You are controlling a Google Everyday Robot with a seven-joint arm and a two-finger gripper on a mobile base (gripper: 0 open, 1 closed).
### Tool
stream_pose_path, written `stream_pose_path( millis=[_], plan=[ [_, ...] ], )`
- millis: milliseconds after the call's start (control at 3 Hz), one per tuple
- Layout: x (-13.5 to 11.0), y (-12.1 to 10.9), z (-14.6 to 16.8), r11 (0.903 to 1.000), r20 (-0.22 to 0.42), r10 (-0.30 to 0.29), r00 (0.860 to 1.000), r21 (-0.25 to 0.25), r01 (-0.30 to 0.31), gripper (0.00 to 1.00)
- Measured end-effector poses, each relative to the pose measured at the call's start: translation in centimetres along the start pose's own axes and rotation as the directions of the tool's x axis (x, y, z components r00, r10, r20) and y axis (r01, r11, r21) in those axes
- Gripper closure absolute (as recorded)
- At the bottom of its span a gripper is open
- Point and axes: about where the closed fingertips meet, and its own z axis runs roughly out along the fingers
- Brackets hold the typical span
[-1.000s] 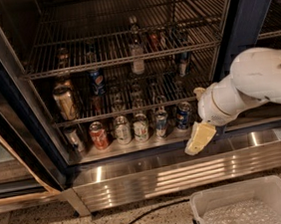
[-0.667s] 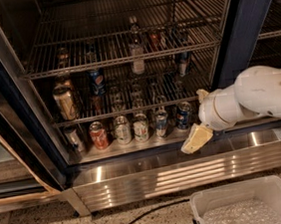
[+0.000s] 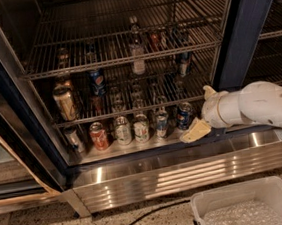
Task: Pick coke can from middle shelf of fridge
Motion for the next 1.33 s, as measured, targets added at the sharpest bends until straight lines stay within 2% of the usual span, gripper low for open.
stream_pose_path(
  millis=[333,667,1000,1333],
  plan=[
    [0.0,0.0,0.0,1.0000,0.000,0.000,1.000,0.000,0.000,0.00],
    [-0.4,-0.9,1.7,0.9992,0.050,0.032,0.998,0.021,-0.033,0.00],
    [-1.7,-2.8,4.2,0.9946,0.122,0.045,0.992,0.088,-0.056,0.00],
    [-3.9,-5.1,5.8,0.9838,0.206,0.058,0.977,0.155,-0.091,0.00]
  ],
)
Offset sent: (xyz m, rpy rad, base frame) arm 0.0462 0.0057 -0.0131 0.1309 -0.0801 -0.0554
